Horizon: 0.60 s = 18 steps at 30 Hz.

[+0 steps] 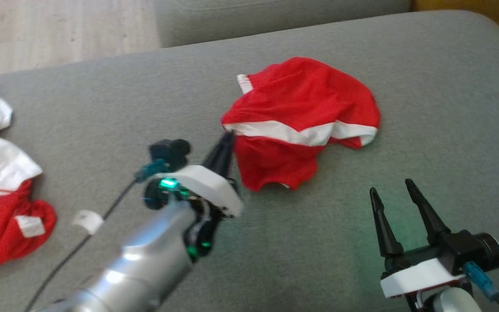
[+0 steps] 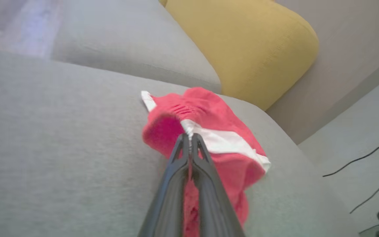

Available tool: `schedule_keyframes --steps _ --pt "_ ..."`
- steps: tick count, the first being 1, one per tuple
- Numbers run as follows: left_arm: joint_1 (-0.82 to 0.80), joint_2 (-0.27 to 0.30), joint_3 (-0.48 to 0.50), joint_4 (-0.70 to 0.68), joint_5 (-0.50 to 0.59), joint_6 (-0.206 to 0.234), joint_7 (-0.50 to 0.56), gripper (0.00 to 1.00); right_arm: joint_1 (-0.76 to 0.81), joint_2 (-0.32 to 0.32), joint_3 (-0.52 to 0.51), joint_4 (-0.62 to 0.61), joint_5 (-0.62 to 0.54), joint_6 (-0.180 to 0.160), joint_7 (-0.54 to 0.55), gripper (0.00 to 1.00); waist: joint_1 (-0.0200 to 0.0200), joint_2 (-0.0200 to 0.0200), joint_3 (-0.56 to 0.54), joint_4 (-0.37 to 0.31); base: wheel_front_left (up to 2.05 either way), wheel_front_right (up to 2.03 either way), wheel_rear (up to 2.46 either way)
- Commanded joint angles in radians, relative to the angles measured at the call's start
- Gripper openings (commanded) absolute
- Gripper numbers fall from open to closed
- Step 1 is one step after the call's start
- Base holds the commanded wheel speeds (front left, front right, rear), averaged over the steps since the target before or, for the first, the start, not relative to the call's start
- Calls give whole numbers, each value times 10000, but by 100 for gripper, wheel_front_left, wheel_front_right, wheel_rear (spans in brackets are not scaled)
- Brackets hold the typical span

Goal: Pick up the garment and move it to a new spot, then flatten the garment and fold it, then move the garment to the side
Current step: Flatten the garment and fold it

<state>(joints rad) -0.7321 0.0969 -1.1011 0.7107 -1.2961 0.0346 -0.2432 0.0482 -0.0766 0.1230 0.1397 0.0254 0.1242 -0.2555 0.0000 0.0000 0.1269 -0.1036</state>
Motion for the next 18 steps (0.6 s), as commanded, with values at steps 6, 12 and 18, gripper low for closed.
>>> schedule_keyframes --steps 6,12,18 --pt "-461 1750 1063 -1113 809 386 -180 0 -317 -14 75 -336 33 65 -63 100 0 0 -8 803 0 0 0" --pt "-427 2976 1503 -2007 979 775 -128 0 -584 -59 53 -314 105 65 -63 100 0 0 224 1192 0 0 0" --pt "-604 3542 1592 -2282 1107 989 11 0 -1254 -158 247 301 891 65 -63 100 0 0 551 1415 0 0 0"
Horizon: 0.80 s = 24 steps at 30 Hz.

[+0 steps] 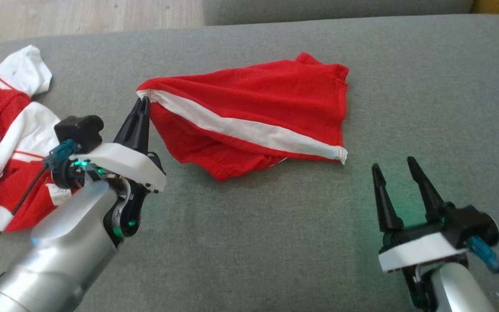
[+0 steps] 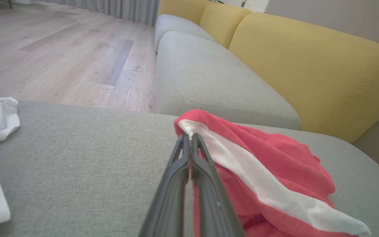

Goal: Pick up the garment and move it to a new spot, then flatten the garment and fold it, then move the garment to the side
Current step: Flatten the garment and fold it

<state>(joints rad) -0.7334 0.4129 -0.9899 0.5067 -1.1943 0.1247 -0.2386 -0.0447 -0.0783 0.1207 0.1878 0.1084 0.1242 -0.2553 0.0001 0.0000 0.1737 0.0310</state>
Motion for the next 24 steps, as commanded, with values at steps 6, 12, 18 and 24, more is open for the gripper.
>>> schedule_keyframes --steps 6,12,18,24 --pt "-807 316 483 -218 157 64 -17 0 -1188 -545 1092 1216 492 65 -65 100 -1 0 302 281 0 0 0" --pt "-1029 116 438 -218 240 24 0 0 -2087 -696 1516 2370 621 65 -65 100 -1 0 586 562 0 0 0" --pt "-1277 -142 443 -118 295 -63 -18 0 -2691 -760 1896 3125 645 65 -65 100 -1 0 889 852 0 0 0" --pt "-1429 -347 417 42 341 -153 -33 0 -3032 -803 2069 3612 686 65 -65 67 -1 0 1039 1020 0 0 0"
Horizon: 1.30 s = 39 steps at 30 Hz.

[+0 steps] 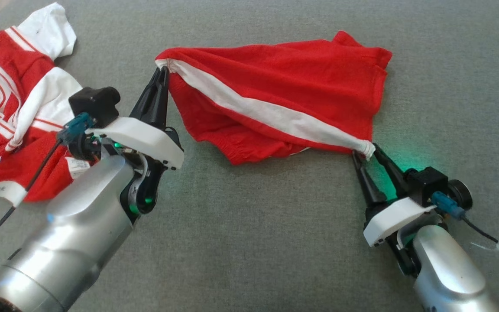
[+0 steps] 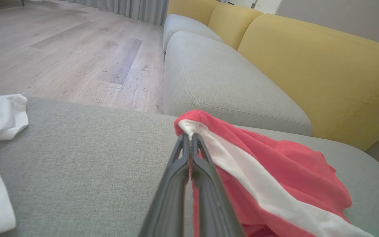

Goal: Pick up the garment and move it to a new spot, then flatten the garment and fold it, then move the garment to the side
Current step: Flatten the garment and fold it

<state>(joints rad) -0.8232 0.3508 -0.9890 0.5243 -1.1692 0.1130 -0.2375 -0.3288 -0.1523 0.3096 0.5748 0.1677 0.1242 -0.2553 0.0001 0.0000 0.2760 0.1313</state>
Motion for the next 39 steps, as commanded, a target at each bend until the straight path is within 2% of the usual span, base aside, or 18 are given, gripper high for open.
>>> schedule_keyframes --steps 1,3,7,12,16,22,27,33,37,39 --pt "-551 248 403 -104 96 -53 -47 0 -241 -76 214 -184 88 65 -65 47 -1 0 32 40 0 0 0" --pt "-585 220 398 -42 102 -89 -50 0 -354 -133 282 -156 -9 65 -65 0 -1 0 58 75 0 0 0" --pt "-646 258 404 81 234 -147 -92 0 -489 -211 45 -707 -232 65 -65 0 -1 0 -12 41 0 0 0" --pt "-896 476 720 -145 809 -484 -214 0 -807 -435 -1023 -2314 -529 65 -65 0 -1 0 -281 -331 0 0 0" --pt "-1563 677 937 -343 1467 -696 -234 0 -1706 -1126 -1714 -3354 -800 65 -65 0 -1 0 -367 -784 0 0 0" --pt "-3228 696 1135 -367 2323 -974 -239 0 -3624 -2276 -2315 -4098 -906 65 -65 0 -1 0 -305 -1452 0 0 0" --pt "-4880 484 977 89 2969 -1259 -23 0 -5331 -2842 -1991 -3597 -575 65 -65 0 -1 0 -14 -1976 0 0 0" --pt "-6352 -211 1052 1755 3049 -1742 47 0 -7197 -3281 -1093 -2166 -293 65 -65 0 -1 0 808 -2152 0 0 0" --pt "-7139 -539 1367 2474 3526 -1772 -207 0 -8130 -3490 -1074 -2194 -381 65 -65 0 -1 0 1297 -2206 0 0 0" --pt "-7254 -571 1640 2259 4092 -1722 -232 0 -8199 -3538 -1220 -2434 -464 65 -65 0 -1 0 1410 -2208 0 0 0"
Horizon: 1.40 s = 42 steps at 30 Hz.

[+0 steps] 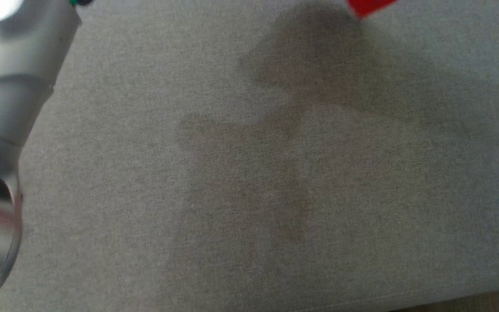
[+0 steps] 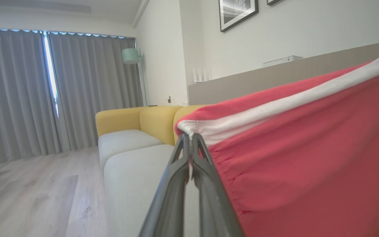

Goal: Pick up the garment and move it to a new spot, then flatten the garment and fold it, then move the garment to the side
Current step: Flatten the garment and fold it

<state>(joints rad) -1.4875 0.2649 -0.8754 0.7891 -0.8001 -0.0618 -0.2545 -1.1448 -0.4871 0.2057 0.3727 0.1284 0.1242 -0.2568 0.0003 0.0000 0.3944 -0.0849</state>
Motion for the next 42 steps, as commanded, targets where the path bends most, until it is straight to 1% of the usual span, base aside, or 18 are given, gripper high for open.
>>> schedule_keyframes --steps 1,2,3,6,9,12,16,21,24,28,32,35,39,40,42 --pt "-500 294 669 -631 709 16 -64 0 46 -224 -260 -554 -105 65 -49 0 -3 0 258 -31 0 0 0" --pt "-314 323 862 -919 1028 32 -66 0 195 -268 -349 -713 -126 65 -49 0 -3 0 280 -6 0 0 0" --pt "-314 323 862 -919 1028 32 -66 0 195 -268 -349 -713 -126 65 -49 0 -3 0 280 -6 0 0 0" --pt "723 421 1303 -1817 1920 22 -69 0 996 -464 -610 -1310 -213 65 -49 0 -3 0 197 128 0 0 0" --pt "2215 475 1713 -2672 2438 -62 -70 0 2239 -580 -1025 -1975 -188 65 -49 0 -3 0 -1 296 0 0 0" --pt "3916 569 1984 -3318 2833 -106 -70 0 3840 -533 -1661 -2567 -27 65 -49 0 -3 0 -285 484 0 0 0" --pt "6262 623 2156 -4062 3320 26 -71 0 6388 -212 -2516 -3357 66 65 -49 0 -3 0 -735 662 0 0 0" --pt "9116 589 2155 -4967 3827 196 -71 0 9546 520 -3204 -4079 -32 65 -49 0 -3 0 -1418 703 0 0 0" --pt "10515 632 1898 -5343 4212 306 -71 0 10955 886 -3547 -4465 -101 65 -49 0 -3 0 -1830 654 0 0 0" --pt "12060 655 1624 -5705 4280 438 -71 0 12363 1189 -4094 -4963 -171 65 -49 0 -3 0 -2216 658 0 0 0" --pt "12973 764 1517 -6048 4184 601 -72 0 13280 1411 -4529 -5407 -135 65 -49 0 -3 0 -2317 716 0 0 0" --pt "13120 760 1447 -6395 4120 636 23 0 13494 1423 -4725 -5542 -87 65 -49 0 -3 0 -2228 843 0 0 0" --pt "12559 504 1407 -6514 4026 476 285 0 13030 1169 -4535 -5223 79 65 270 0 -3 0 -1920 1027 0 0 0" --pt "12315 384 1393 -6480 3994 396 363 0 12849 1124 -4410 -5048 233 65 575 0 -3 0 -1822 1085 0 0 0" --pt "11763 114 1385 -6325 3936 262 546 0 12414 830 -4158 -4725 346 65 1135 0 -3 0 -1615 1221 0 0 0"
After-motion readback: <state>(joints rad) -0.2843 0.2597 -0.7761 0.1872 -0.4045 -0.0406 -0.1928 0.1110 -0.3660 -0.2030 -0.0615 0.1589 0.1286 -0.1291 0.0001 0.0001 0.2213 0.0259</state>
